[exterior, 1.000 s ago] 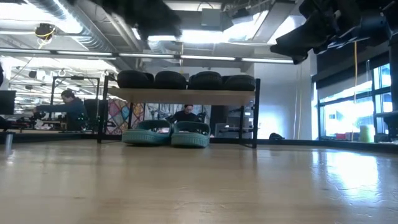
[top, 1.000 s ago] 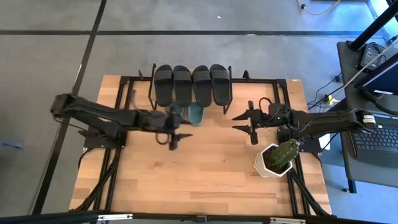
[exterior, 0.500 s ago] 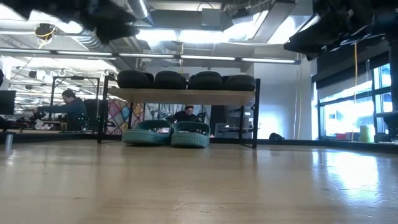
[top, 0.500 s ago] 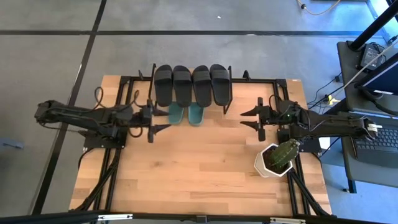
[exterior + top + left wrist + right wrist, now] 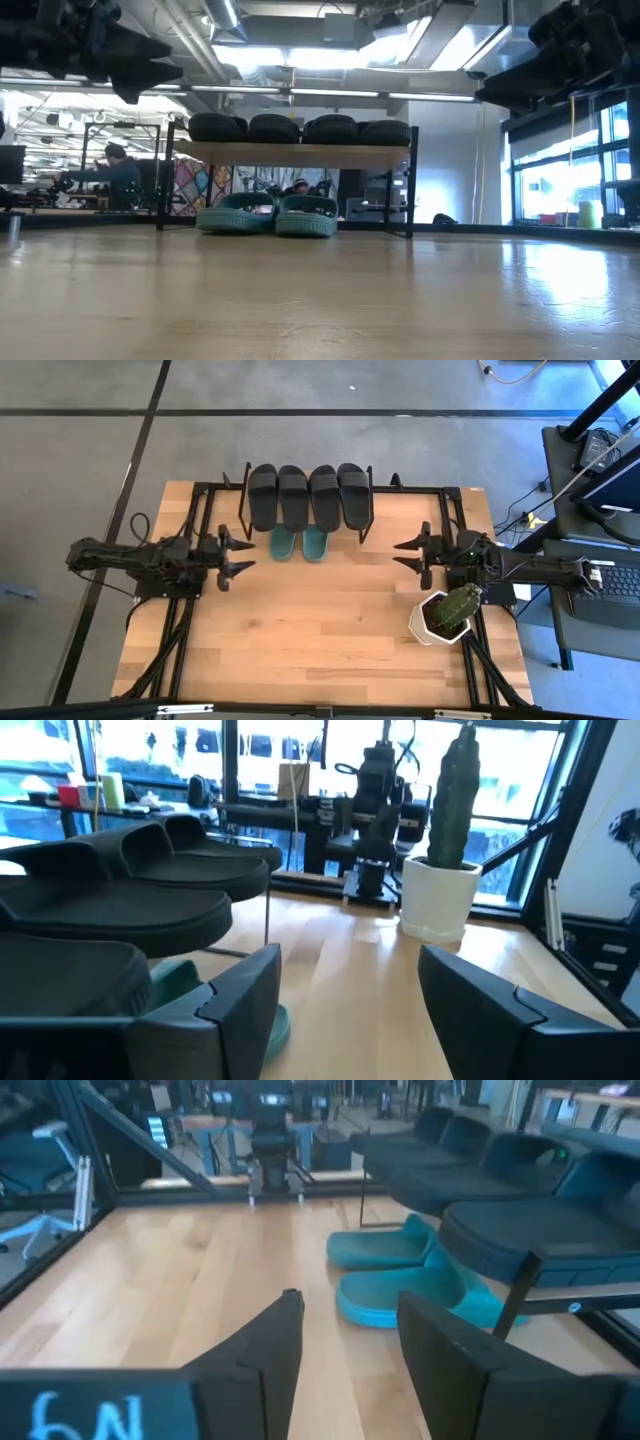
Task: Pick and place slides into the shelf
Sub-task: Return to Home Position
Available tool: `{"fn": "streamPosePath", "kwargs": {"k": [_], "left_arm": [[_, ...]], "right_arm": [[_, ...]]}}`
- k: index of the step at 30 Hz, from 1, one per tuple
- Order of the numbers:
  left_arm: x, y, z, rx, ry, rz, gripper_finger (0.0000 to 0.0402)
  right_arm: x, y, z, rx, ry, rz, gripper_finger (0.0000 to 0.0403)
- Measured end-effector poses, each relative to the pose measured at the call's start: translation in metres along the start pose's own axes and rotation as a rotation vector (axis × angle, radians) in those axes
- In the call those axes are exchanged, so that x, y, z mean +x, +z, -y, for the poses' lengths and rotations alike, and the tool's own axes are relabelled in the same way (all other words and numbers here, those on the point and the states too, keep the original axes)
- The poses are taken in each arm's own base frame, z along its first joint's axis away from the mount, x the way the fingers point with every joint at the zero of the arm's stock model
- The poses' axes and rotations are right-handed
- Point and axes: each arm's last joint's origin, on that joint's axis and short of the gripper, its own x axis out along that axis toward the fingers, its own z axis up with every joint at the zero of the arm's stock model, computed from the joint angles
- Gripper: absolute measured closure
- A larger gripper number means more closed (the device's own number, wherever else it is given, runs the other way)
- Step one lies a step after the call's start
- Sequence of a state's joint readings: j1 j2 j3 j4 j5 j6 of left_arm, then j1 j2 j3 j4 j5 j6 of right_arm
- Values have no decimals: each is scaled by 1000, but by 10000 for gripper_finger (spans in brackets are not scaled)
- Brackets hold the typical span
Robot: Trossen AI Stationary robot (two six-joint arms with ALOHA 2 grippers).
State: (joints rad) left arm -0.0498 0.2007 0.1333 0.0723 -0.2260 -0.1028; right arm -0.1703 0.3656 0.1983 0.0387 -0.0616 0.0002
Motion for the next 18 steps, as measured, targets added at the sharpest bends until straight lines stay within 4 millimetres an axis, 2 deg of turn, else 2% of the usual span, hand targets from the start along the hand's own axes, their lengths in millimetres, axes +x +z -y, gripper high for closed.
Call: {"fn": "streamPosePath", "kwargs": {"k": [6,18], "left_arm": [[-7,-12,-3,-6,-1,16,172],[-13,-19,-6,-21,49,-13,172]], "right_arm": [[-9,-8,0,16,-8,45,238],[-20,-21,0,44,-40,96,238]]}}
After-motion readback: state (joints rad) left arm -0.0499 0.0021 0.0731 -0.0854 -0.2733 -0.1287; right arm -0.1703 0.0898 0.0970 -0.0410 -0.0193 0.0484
